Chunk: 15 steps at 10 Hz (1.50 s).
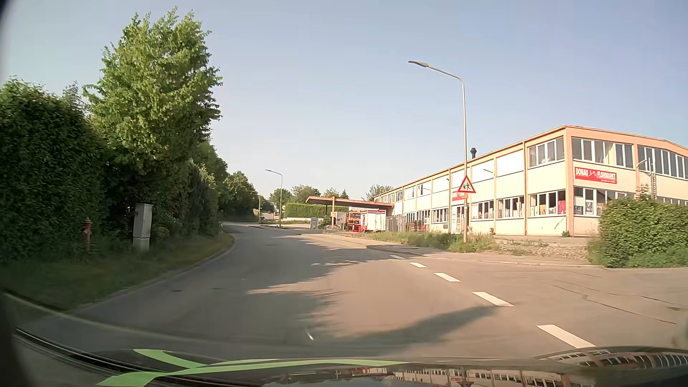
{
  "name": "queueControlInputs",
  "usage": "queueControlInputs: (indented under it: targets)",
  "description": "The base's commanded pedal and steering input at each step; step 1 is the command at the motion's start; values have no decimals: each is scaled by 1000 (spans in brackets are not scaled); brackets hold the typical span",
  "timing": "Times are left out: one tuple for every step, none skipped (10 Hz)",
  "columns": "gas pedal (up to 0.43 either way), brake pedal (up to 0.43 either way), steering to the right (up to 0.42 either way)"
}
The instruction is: Follow the waypoints while adhering to traffic rules and regulations
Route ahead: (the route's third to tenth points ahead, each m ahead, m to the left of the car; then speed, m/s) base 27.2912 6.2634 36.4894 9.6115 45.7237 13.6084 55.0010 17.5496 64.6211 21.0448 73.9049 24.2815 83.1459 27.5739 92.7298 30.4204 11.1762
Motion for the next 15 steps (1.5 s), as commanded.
queueControlInputs:
  targets:
    - [87,0,-51]
    - [98,0,-51]
    - [110,0,-50]
    - [110,0,-49]
    - [118,0,-46]
    - [138,0,-43]
    - [138,0,-43]
    - [150,0,-43]
    - [150,0,-43]
    - [150,0,-43]
    - [150,0,-43]
    - [150,0,-43]
    - [150,0,-45]
    - [150,0,-49]
    - [150,0,-51]
